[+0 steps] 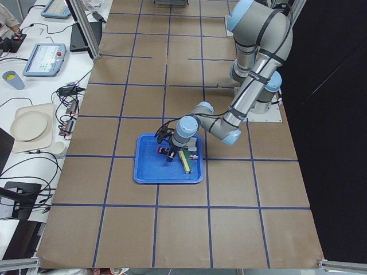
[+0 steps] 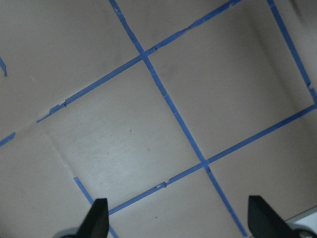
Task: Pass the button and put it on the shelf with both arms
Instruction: 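Lower the left gripper into the blue tray and grasp the red push button, then lift the red button with the left gripper while the right gripper rotates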
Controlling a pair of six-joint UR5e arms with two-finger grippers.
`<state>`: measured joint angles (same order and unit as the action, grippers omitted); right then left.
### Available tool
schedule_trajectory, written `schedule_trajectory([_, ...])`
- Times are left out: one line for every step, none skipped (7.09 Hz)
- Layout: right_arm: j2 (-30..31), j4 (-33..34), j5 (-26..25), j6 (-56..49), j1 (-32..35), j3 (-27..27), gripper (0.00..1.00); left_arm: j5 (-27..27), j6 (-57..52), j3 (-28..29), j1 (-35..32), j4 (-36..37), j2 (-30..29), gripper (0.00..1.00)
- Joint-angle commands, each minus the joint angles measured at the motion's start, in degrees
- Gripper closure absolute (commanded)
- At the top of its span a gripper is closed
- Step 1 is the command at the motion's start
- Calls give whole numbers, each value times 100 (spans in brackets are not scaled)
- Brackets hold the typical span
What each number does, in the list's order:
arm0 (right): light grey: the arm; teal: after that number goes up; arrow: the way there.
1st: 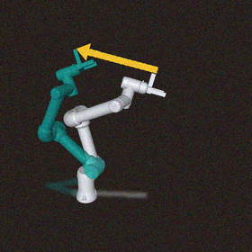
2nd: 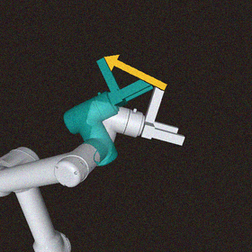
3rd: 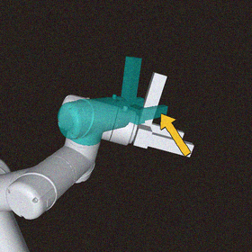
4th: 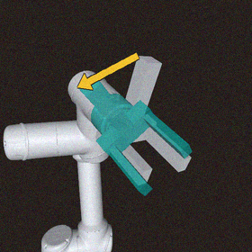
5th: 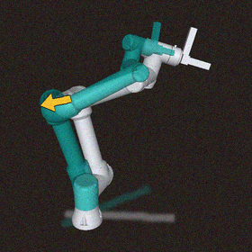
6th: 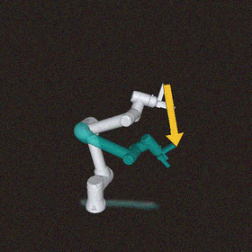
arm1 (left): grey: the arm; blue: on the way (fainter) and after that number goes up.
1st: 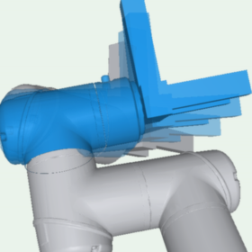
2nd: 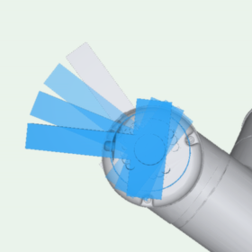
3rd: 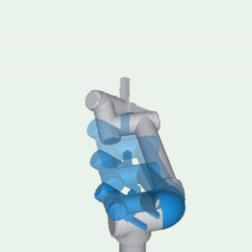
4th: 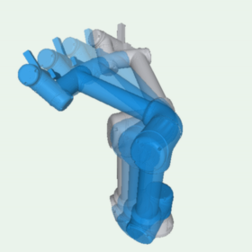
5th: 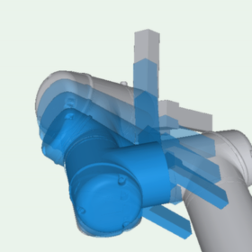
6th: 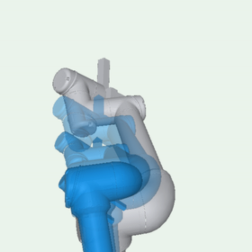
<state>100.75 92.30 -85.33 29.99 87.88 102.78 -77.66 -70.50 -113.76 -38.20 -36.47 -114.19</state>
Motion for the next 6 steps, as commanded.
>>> schedule_trajectory([23,-19,975,1712,-34,-74,0,-3,1,-6,6,-9,-7,45])
schedule_trajectory([-12,-1,1458,2336,-69,-91,0,-100,-16,-15,6,-9,-7,54])
schedule_trajectory([-12,-19,1731,2344,-228,-65,0,-109,-43,-6,6,-9,11,65])
schedule_trajectory([6,-63,2126,2344,-465,-39,0,-118,-43,-6,6,-44,116,68])
schedule_trajectory([59,-28,2434,2300,-562,-74,0,-56,-43,-6,-47,-105,257,68])
schedule_trajectory([76,25,2785,2309,-588,-74,0,-47,-43,21,-109,-633,635,69])
